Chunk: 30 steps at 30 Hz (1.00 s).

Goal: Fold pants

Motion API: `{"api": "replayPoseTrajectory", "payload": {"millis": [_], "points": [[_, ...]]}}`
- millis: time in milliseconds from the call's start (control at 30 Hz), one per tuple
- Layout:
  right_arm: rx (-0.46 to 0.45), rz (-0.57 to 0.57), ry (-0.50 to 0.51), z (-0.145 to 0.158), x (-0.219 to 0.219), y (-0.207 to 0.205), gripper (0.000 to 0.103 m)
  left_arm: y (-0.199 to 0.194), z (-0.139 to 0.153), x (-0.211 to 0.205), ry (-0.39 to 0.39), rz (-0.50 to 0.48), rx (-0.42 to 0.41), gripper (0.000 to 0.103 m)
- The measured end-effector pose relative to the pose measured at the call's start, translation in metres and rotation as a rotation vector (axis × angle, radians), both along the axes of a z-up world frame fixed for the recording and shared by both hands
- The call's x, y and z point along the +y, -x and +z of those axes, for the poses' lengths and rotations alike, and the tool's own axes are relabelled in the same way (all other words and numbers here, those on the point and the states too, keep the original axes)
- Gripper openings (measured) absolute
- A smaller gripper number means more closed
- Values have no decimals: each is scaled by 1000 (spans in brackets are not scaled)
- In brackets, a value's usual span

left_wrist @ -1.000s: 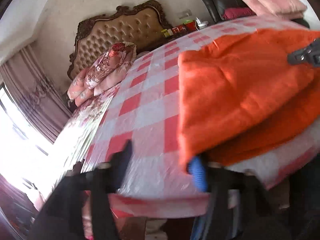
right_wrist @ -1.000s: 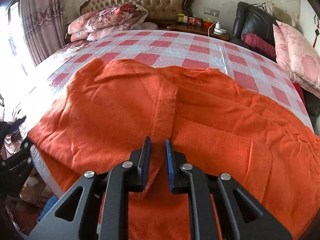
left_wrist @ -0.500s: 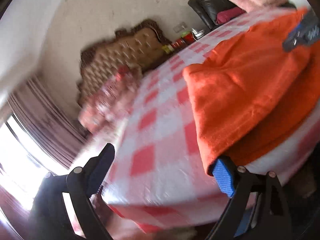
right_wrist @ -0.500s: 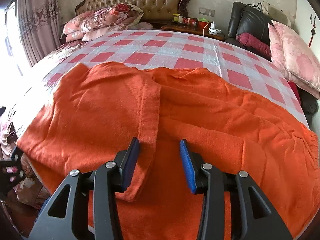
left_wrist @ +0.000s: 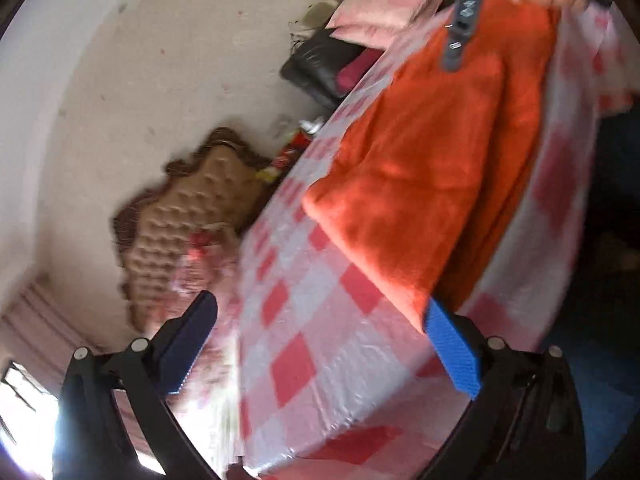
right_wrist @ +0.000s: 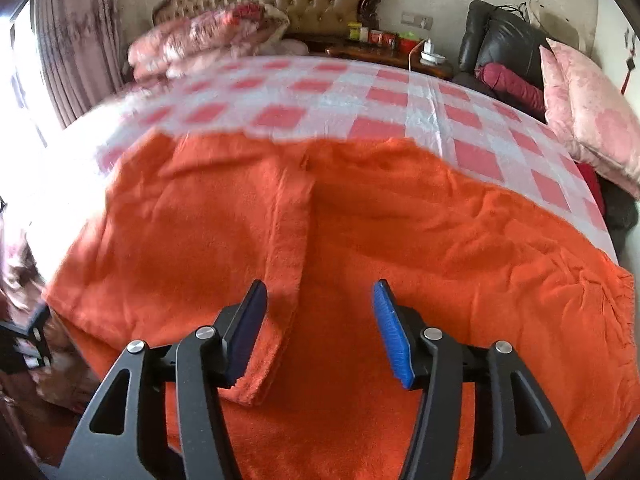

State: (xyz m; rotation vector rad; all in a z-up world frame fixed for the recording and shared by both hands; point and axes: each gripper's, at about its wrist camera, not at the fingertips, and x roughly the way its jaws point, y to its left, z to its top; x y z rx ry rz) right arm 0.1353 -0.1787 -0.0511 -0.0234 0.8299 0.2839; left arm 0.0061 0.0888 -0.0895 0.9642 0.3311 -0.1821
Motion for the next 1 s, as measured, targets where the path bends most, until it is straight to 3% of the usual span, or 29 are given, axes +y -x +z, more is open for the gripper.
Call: {"api": "replayPoseTrajectory", "payload": {"millis": [67, 133, 200, 233, 333, 400, 467, 533, 600, 733, 800, 867, 1000], "points": [[7, 6, -83, 15, -11, -12, 57, -6, 11, 10, 68, -10, 58, 102], [42, 47, -151, 21, -12, -34, 59, -20, 11, 15, 83, 10, 48, 102], [102, 96, -205, 21, -5, -65, 59, -28, 4, 13, 44, 9, 41, 102], [121, 123, -215, 21, 1, -82, 59, -29, 3, 11, 37, -18, 89, 102], [186, 110, -193, 11, 11, -116, 59, -34, 4, 17, 123, -27, 218, 101], [238, 148, -180, -2, 23, -134, 59, -35, 13, 27, 174, -21, 260, 101], [218, 153, -127, -6, 33, -135, 57, -34, 24, 39, 262, -40, 317, 101], [192, 197, -87, -5, 43, -129, 24, -34, 33, 51, 329, -30, 353, 101], [152, 205, -70, -1, 47, -120, 9, -35, 51, 71, 459, -48, 430, 101], [-14, 276, -83, 27, 49, -82, 9, -57, 95, 100, 776, -90, 438, 101], [-51, 316, -110, 38, 47, -66, 9, -94, 111, 118, 1008, -122, 514, 101], [-66, 338, -149, 44, 43, -53, 9, -143, 109, 127, 1194, -142, 674, 92], [-63, 406, -206, 48, 40, -36, 9, -226, 97, 112, 1245, -35, 904, 67]]}}
